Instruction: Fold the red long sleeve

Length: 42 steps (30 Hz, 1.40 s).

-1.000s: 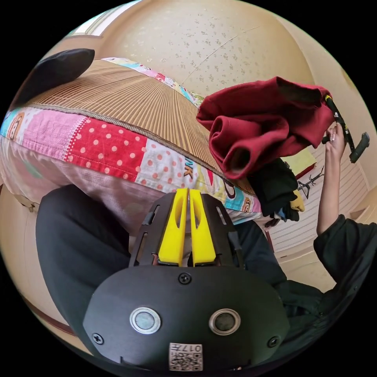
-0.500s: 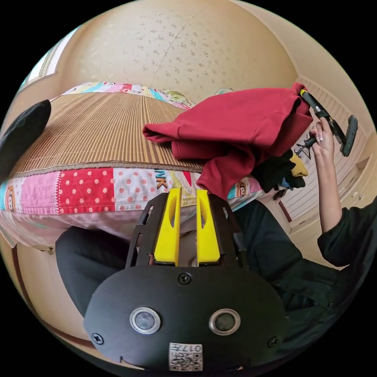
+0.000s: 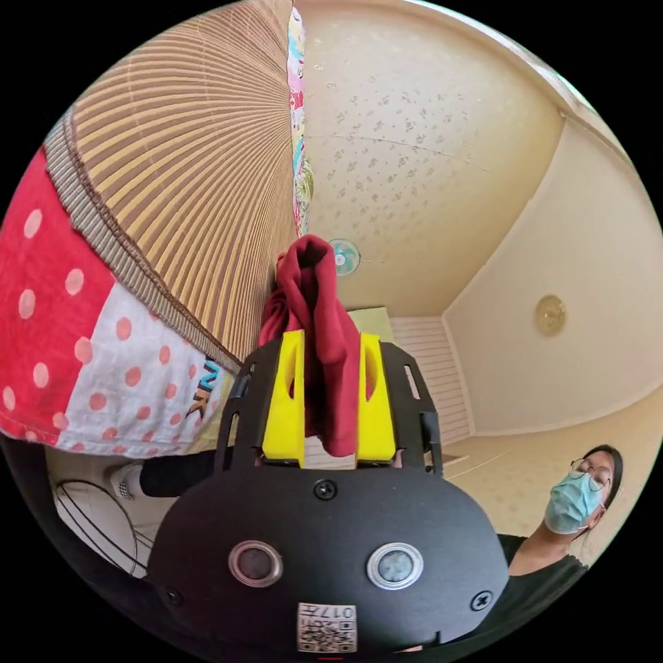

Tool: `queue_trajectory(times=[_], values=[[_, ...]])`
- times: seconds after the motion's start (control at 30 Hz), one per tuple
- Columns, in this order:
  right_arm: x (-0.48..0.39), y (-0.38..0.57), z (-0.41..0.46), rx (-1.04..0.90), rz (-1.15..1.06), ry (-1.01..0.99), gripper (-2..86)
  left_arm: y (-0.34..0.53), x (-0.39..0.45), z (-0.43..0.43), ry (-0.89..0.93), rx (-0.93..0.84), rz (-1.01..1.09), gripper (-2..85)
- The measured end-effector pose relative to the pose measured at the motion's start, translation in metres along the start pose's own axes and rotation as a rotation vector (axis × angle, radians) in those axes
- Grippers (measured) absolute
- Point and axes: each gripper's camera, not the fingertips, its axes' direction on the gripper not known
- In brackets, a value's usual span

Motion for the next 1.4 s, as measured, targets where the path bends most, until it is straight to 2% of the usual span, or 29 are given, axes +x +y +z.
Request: queue_trajectory(times=[0.03, 0.1, 0.17, 0.23, 0.27, 0.4, 0.5, 0.6, 0.67, 0.8, 0.9, 0.97, 1.0, 1.03, 1.07, 1.1, 1.13, 1.17, 1.2, 1.23, 1.3, 1.4], values=[[0.005, 0.0, -0.004, 0.007, 0.008, -0.019, 3.2, -0.001, 0.01, 0.002, 0.037, -0.007, 0.015, 4.0], [0.009, -0.003, -0.014, 0.037, 0.002, -0.055, 3.1, -0.005, 0.022, 0.007, 0.121, -0.058, 0.011, 3.2], [0.014, -0.008, -0.028, 0.078, -0.008, -0.068, 3.0, -0.004, 0.038, 0.002, 0.316, -0.032, 0.032, 2.3], [0.021, -0.022, -0.052, 0.152, 0.01, -0.06, 2.9, 0.003, 0.075, -0.008, 0.596, 0.037, 0.119, 1.3], [0.024, -0.025, -0.059, 0.179, 0.016, -0.067, 2.9, 0.004, 0.09, -0.01, 0.633, 0.039, 0.152, 1.1], [0.03, -0.055, -0.111, 0.399, 0.057, -0.136, 2.8, 0.011, 0.227, -0.018, 0.589, -0.071, 0.484, 0.3], [0.026, -0.074, -0.142, 0.558, 0.079, -0.222, 2.8, 0.029, 0.323, -0.023, 0.611, -0.071, 0.691, 0.1], [0.017, -0.09, -0.172, 0.72, 0.084, -0.294, 2.8, 0.034, 0.389, -0.021, 0.675, -0.071, 0.709, 0.0], [0.008, -0.103, -0.189, 0.765, 0.066, -0.301, 2.8, 0.036, 0.424, -0.019, 0.653, -0.096, 0.727, -0.1], [-0.005, -0.125, -0.205, 0.849, 0.085, -0.347, 2.9, 0.071, 0.496, -0.023, 0.407, -0.016, 0.914, -0.1], [-0.013, -0.153, -0.191, 0.807, 0.096, -0.406, 3.1, 0.084, 0.523, -0.02, 0.201, 0.118, 0.94, -0.1], [-0.024, -0.181, -0.172, 0.729, 0.066, -0.412, 3.3, 0.08, 0.541, -0.008, 0.012, 0.198, 0.969, -0.1], [-0.034, -0.206, -0.151, 0.671, 0.037, -0.402, 3.4, 0.065, 0.555, 0.011, -0.169, 0.234, 0.978, -0.1], [-0.049, -0.239, -0.121, 0.593, -0.018, -0.385, 3.6, 0.034, 0.562, 0.036, -0.301, 0.238, 0.948, 0.0], [-0.058, -0.259, -0.101, 0.536, -0.053, -0.37, 3.7, 0.014, 0.563, 0.048, -0.347, 0.235, 0.919, 0.1], [-0.08, -0.301, -0.052, 0.389, -0.126, -0.333, 4.0, -0.034, 0.558, 0.075, -0.436, 0.236, 0.849, 0.4], [-0.102, -0.341, 0.008, 0.24, -0.189, -0.299, 4.4, -0.086, 0.549, 0.104, -0.534, 0.231, 0.808, 1.1], [-0.112, -0.358, 0.041, 0.175, -0.222, -0.284, 4.7, -0.113, 0.542, 0.12, -0.592, 0.218, 0.804, 1.6], [-0.131, -0.383, 0.11, 0.062, -0.295, -0.235, 5.6, -0.164, 0.519, 0.149, -0.717, 0.161, 0.792, 2.8], [-0.141, -0.395, 0.178, -0.116, -0.292, -0.184, 6.9, -0.203, 0.481, 0.166, -0.833, 0.106, 0.677, 4.5], [-0.146, -0.392, 0.25, -0.363, -0.219, -0.152, 7.1, -0.233, 0.412, 0.177, -0.947, 0.053, 0.456, 7.0], [-0.17, -0.341, 0.286, -0.405, -0.289, -0.286, 7.8, -0.22, 0.313, 0.195, -0.951, -0.103, 0.438, 6.8]])
